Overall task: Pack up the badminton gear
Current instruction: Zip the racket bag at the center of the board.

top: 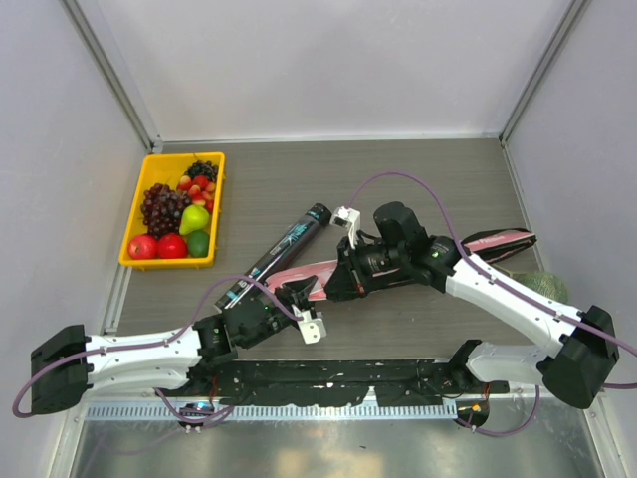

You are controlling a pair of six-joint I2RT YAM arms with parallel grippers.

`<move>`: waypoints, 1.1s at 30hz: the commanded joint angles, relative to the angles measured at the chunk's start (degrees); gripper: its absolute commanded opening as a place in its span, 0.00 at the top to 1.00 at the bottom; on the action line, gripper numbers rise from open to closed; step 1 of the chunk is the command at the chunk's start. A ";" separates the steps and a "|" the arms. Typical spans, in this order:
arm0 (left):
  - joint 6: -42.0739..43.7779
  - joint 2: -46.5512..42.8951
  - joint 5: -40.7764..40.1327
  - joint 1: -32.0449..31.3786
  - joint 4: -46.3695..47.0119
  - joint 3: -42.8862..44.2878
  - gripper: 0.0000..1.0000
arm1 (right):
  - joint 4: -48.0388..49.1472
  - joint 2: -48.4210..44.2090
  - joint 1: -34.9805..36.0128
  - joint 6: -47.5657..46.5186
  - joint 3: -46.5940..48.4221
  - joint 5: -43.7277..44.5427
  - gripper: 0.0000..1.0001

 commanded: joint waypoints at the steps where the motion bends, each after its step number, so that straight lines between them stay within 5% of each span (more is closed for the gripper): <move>1: -1.15 -0.40 1.42 0.13 9.56 3.22 1.00 | 2.38 0.46 0.07 1.96 0.04 2.92 0.95; 26: -1.85 -2.77 0.01 0.22 6.66 3.31 1.00 | 1.77 -17.03 -8.54 9.17 -11.65 25.16 0.94; 30: -1.67 -3.13 1.32 0.22 5.70 3.39 1.00 | 4.40 -19.31 -9.69 9.79 -11.56 20.01 0.94; 33: -1.94 -3.04 2.38 0.22 5.87 3.22 1.00 | 4.58 -16.51 -9.95 9.79 -8.14 10.53 0.78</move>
